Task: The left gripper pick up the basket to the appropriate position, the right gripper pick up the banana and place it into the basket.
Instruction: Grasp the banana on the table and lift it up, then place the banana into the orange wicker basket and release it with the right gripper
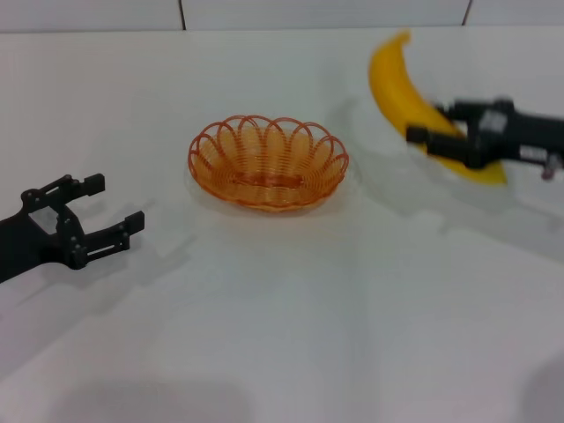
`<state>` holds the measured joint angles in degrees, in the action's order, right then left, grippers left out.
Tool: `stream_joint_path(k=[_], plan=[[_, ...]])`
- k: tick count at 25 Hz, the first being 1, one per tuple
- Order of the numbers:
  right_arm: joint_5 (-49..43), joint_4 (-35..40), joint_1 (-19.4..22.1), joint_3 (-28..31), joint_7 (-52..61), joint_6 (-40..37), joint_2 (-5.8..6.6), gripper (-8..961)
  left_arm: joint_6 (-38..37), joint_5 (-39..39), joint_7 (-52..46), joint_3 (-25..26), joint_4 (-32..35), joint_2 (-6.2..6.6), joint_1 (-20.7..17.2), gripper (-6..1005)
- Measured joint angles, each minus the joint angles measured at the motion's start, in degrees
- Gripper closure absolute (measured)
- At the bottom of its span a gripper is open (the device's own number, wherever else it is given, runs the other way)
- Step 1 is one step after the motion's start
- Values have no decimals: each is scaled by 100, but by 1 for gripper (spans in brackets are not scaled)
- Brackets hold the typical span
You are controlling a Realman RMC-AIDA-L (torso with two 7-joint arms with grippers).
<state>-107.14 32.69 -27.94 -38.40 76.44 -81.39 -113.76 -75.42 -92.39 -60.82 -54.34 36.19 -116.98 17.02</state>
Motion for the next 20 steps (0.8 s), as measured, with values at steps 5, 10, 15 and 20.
stream_joint_path(k=[5,10,15,20], plan=[[564,-139,-447,-332,-1119,-57,-263,465,1,-4,-16,-33,-218,-7,176,150],[578,-820,-1216,-1464,-1351,619,-281,465,-118,-47,-46,-169,-480,-10,536,150],[738,-1107,-1598,-1979,-1313,1521,-353,465,-147,-61,-49,-224,-686,-8,797,150],[905,-1222,-1633,-2328,-1299,1845,-352,453,-234,-50,-53,-292,-804,-4,896,150]])
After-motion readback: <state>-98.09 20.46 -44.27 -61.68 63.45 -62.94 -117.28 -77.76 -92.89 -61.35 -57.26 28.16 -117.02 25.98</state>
